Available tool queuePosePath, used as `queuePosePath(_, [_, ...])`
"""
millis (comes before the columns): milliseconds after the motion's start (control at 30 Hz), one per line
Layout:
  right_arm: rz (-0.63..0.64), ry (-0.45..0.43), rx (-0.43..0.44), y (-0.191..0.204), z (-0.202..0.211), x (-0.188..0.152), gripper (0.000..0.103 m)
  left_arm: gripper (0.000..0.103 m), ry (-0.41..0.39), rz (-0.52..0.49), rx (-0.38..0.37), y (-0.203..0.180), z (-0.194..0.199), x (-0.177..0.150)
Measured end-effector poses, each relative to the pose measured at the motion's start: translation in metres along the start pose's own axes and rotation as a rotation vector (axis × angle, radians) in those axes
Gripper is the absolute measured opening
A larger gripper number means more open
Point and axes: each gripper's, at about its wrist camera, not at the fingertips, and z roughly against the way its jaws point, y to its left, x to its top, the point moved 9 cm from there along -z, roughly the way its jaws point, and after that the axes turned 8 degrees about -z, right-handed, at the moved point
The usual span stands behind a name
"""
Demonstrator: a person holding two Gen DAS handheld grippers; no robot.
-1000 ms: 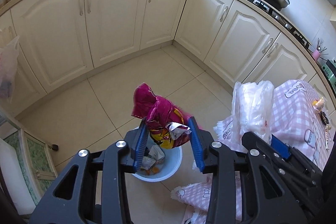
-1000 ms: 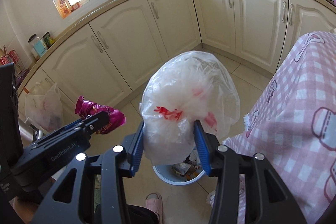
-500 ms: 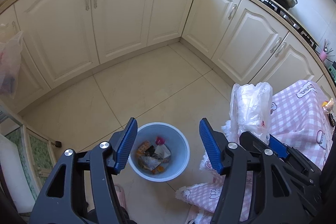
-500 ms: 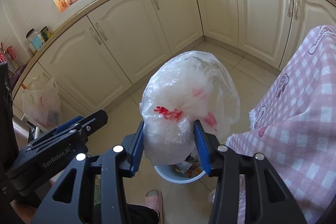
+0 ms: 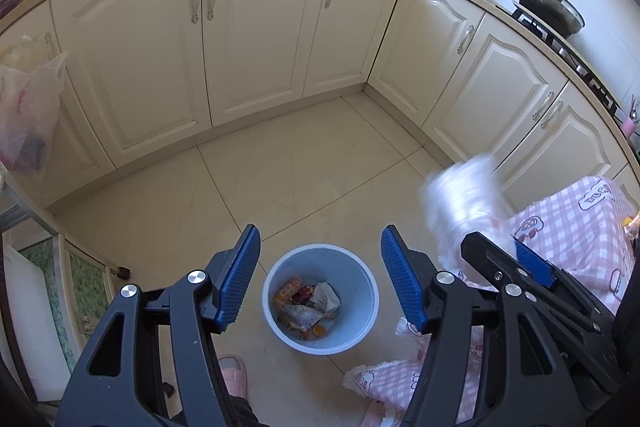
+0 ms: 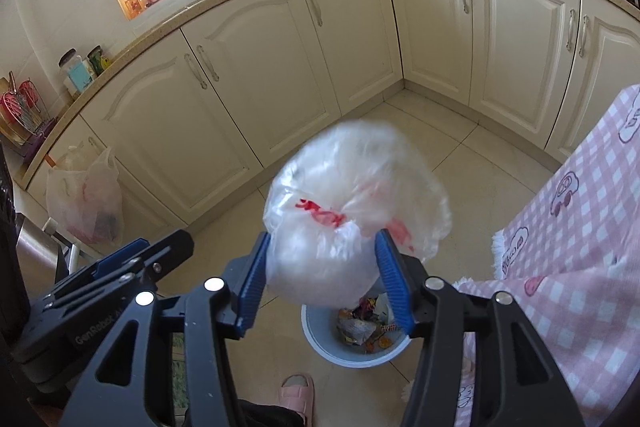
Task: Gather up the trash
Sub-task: 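Move both tools back to the table toward the red-checked wrapper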
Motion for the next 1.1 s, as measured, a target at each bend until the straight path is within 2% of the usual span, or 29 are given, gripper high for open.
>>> queuePosePath(267, [-0.018,-0.042,-0.007,-0.007,0.02,0.009,0.057,0.061,-0.028,-0.026,-0.021,-0.015,0.016,0.006])
queuePosePath(600, [-0.055,-0.154,-0.037,-0.041,0.1,0.022,0.057,0.062,-0.098,-0.085,-0.082,-0.061,0.062,0.015])
queuePosePath(700, [-0.069,-0.196,-0.05,-0.056,0.128,0.026,0.058,0.064,-0.127,-0.121,-0.114,-0.088,0.079,0.017])
queuePosePath(900, [-0.125,-0.303,-0.111,-0.112,0.201,0.031,0.059,0.067,-0.169,-0.219,-0.213,-0.162,0.111,0.016])
queuePosePath(1100, [-0.22,-0.393,-0.238,-0.202,0.273,0.024,0.06,0.069,-0.166,-0.364,-0.328,-0.261,0.131,-0.004])
